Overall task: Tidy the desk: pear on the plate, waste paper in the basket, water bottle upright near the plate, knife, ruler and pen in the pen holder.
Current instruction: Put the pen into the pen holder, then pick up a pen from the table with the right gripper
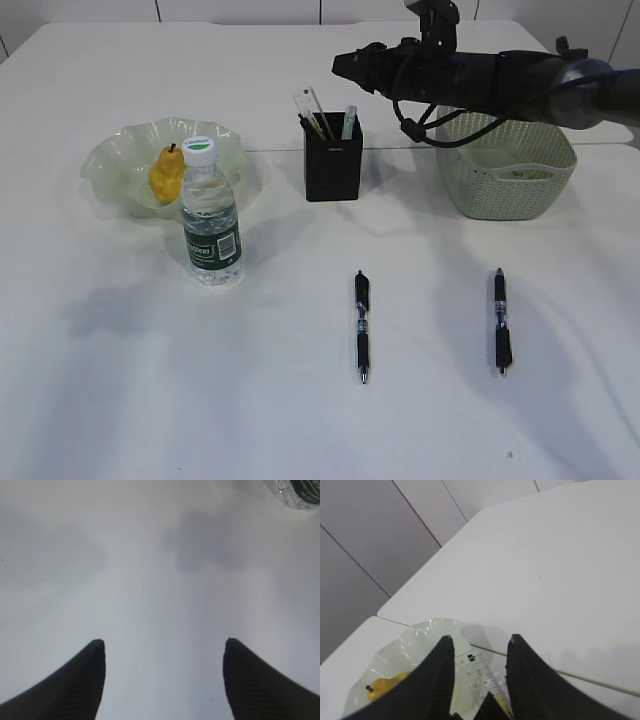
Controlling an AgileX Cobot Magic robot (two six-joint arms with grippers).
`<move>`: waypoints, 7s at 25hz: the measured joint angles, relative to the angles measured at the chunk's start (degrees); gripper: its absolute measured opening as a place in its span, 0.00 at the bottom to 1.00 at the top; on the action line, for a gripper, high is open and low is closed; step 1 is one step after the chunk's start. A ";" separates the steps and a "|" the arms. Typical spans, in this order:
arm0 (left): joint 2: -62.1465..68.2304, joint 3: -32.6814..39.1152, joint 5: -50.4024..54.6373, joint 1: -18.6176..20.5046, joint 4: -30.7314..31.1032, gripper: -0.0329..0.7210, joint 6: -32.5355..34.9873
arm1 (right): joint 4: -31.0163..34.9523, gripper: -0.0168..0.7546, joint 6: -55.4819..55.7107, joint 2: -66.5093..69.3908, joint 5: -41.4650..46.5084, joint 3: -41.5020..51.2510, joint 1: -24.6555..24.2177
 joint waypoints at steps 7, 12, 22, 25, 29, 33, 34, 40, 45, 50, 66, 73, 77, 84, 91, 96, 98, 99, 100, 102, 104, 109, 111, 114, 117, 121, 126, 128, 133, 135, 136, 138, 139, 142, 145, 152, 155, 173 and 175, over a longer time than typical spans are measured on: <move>0.00 0.00 0.00 0.00 0.00 0.73 0.00 | -3.80 0.37 13.60 0.00 4.62 0.00 0.00; 0.00 0.00 0.00 0.00 0.00 0.73 0.00 | -6.78 0.37 23.44 0.00 8.69 -0.24 0.00; 0.00 0.00 0.00 0.00 0.00 0.73 0.00 | -32.33 0.37 41.26 -0.12 18.38 -6.75 0.00; 0.00 0.00 0.00 0.00 0.00 0.73 0.00 | -38.93 0.37 44.26 -1.53 19.68 -7.24 0.00; 0.00 0.00 0.00 0.00 0.00 0.73 0.00 | -46.39 0.37 47.96 -4.96 21.47 -7.35 0.00; 0.00 0.00 0.00 0.00 0.00 0.73 0.00 | -53.56 0.37 52.23 -9.32 22.71 -7.57 0.00; 0.00 0.00 0.00 0.00 0.00 0.73 0.00 | -55.20 0.37 53.05 -10.42 23.12 -7.57 0.00; 0.00 0.00 0.00 0.00 0.00 0.73 0.00 | -62.89 0.37 58.56 -16.93 26.93 -5.32 0.00; 0.00 0.00 0.00 0.00 0.00 0.73 0.00 | -70.66 0.37 64.91 -24.22 29.87 2.33 0.00; 0.00 0.00 0.00 0.00 -0.11 0.73 0.00 | -78.32 0.37 72.48 -30.83 32.05 8.20 0.00; 0.00 0.00 0.00 0.00 -0.32 0.73 0.00 | -87.54 0.37 77.08 -50.33 32.44 36.54 0.00; 0.00 0.00 0.00 0.00 -0.33 0.73 0.00 | -91.65 0.37 78.65 -55.43 32.31 51.34 0.00; 0.00 0.00 0.00 0.00 -0.41 0.73 0.00 | -93.35 0.37 80.12 -55.87 28.86 55.28 0.00; 0.00 0.00 0.00 0.00 -0.41 0.73 0.00 | -93.70 0.37 80.24 -55.99 19.36 55.64 0.00; 0.00 0.00 0.00 0.00 -0.41 0.73 0.00 | -91.70 0.37 85.98 -53.77 16.86 55.24 0.00; 0.00 0.00 0.00 0.00 -0.41 0.73 0.00 | -93.69 0.37 90.50 -49.27 18.02 52.25 0.00; 0.00 0.00 0.00 0.00 -0.41 0.73 0.00 | -93.95 0.37 91.45 -47.58 18.63 50.30 0.21; 0.00 0.00 0.00 0.00 -0.41 0.73 0.00 | -94.43 0.37 92.15 -46.65 18.76 49.51 0.57; 0.00 0.00 0.00 0.00 -0.41 0.73 0.00 | -95.07 0.37 92.83 -45.70 18.76 48.66 1.01; 0.00 0.00 0.00 0.00 -0.41 0.73 0.00 | -96.32 0.37 94.56 -43.95 18.84 47.36 2.33; 0.00 0.00 -0.22 0.00 -0.41 0.73 0.00 | -96.70 0.37 95.69 -42.06 18.84 46.49 3.34; 0.00 0.00 -0.93 0.00 -0.41 0.73 0.00 | -97.05 0.37 97.76 -37.40 18.47 43.85 5.12; 0.00 0.00 -0.93 0.00 -0.41 0.73 0.00 | -97.15 0.37 98.93 -35.36 18.30 42.14 5.15; 0.00 0.00 -0.93 0.00 -0.41 0.73 0.00 | -98.19 0.37 99.91 -32.56 18.08 39.91 5.15; 0.00 0.00 -1.12 0.00 -0.22 0.73 0.00 | -100.35 0.37 101.45 -30.60 18.07 38.75 5.15; 0.00 0.00 -1.28 0.00 0.06 0.73 0.00 | -104.31 0.37 103.78 -29.12 17.97 38.55 5.15; 0.00 0.00 -1.98 0.00 0.25 0.73 0.00 | -104.87 0.37 105.81 -27.81 17.94 38.55 4.56; 0.00 0.00 -2.21 0.00 0.25 0.73 0.00 | -104.91 0.37 106.06 -27.67 17.84 38.55 4.32; 0.00 0.00 -2.48 0.00 0.30 0.73 0.00 | -104.91 0.37 106.09 -27.67 17.45 38.55 4.11; 0.00 0.00 -2.48 0.00 0.30 0.73 0.00 | -104.91 0.37 106.09 -27.67 17.42 38.55 4.11; 0.00 0.00 -2.48 0.00 0.30 0.73 0.00 | -104.91 0.37 106.09 -27.67 17.21 38.55 4.11; 0.00 0.00 -2.48 0.00 0.30 0.73 0.00 | -104.91 0.37 106.09 -27.67 17.12 38.55 4.11; 0.00 0.00 -2.48 0.00 0.30 0.73 0.00 | -104.79 0.37 106.09 -27.67 17.12 38.55 4.11; 0.00 0.00 -2.48 0.00 0.39 0.73 0.00 | -102.68 0.37 105.56 -27.67 16.99 38.55 4.11; 0.00 0.00 -2.48 0.00 0.39 0.73 0.00 | -99.84 0.37 102.85 -27.67 16.77 38.51 4.85; 0.00 0.00 -2.48 0.00 0.39 0.73 0.00 | -98.43 0.37 102.20 -27.22 16.11 34.58 11.41; 0.00 0.00 -2.48 0.00 0.39 0.73 0.00 | -98.40 0.37 102.64 -25.85 16.22 31.06 14.10; 0.00 0.00 -2.37 0.00 0.39 0.73 0.00 | -98.63 0.40 106.53 -13.47 22.56 17.26 21.46; 0.00 0.00 -2.37 0.00 0.39 0.73 0.00 | -98.94 0.40 106.53 -12.96 22.56 17.22 21.46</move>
